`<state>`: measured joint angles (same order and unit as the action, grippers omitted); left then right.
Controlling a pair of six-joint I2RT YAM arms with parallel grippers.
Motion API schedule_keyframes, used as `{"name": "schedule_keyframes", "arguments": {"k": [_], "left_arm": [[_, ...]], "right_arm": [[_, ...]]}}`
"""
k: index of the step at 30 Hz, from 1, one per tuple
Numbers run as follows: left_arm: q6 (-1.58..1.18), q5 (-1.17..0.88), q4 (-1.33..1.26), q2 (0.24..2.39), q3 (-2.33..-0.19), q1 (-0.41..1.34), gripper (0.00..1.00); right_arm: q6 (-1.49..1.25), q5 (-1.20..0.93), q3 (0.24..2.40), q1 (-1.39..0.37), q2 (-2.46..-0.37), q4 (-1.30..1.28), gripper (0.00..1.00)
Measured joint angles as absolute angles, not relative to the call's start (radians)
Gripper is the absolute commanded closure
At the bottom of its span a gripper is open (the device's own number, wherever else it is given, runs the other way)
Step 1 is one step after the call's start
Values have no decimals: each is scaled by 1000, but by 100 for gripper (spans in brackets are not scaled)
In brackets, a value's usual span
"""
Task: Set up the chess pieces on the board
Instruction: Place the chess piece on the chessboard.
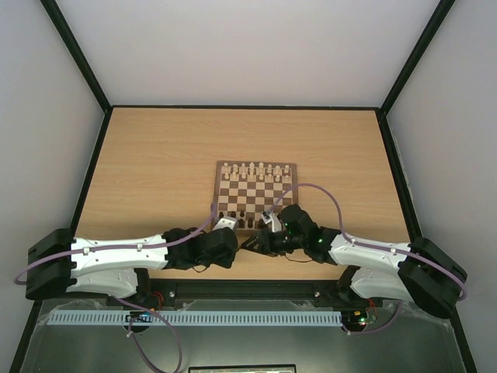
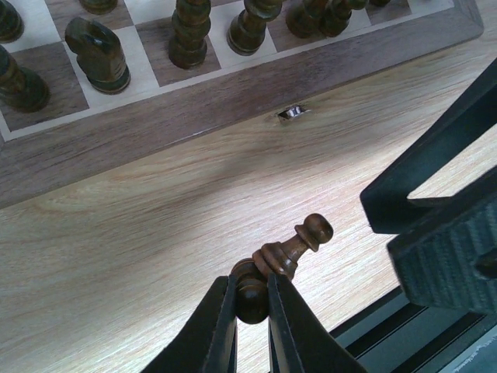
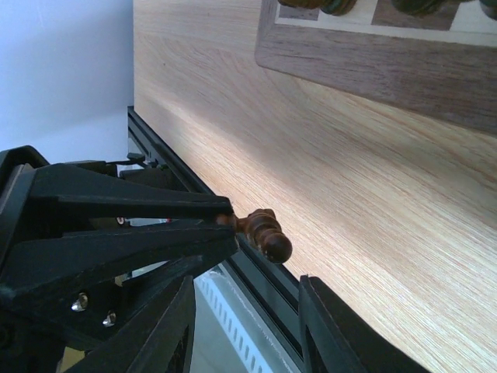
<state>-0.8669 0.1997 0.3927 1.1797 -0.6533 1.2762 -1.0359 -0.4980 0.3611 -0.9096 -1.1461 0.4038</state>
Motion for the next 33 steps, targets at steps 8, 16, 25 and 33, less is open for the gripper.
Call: {"name": "schedule_keyframes", "arguments": {"k": [8, 16, 25, 33], "left_arm": [[-867, 196, 387, 1171, -654, 1278, 98], [-867, 186, 385, 1164, -654, 1287, 98], [-867, 186, 385, 1164, -654, 1295, 98], [-867, 187, 385, 1164, -654, 1297, 98]], "right_arm": [[-1036, -511, 361, -910, -1173, 410, 64], [-1035, -516, 361, -910, -1199, 422, 67], [-1033, -516, 361, -910, -1219, 431, 67], [-1032, -517, 361, -910, -1232, 445, 67]]}}
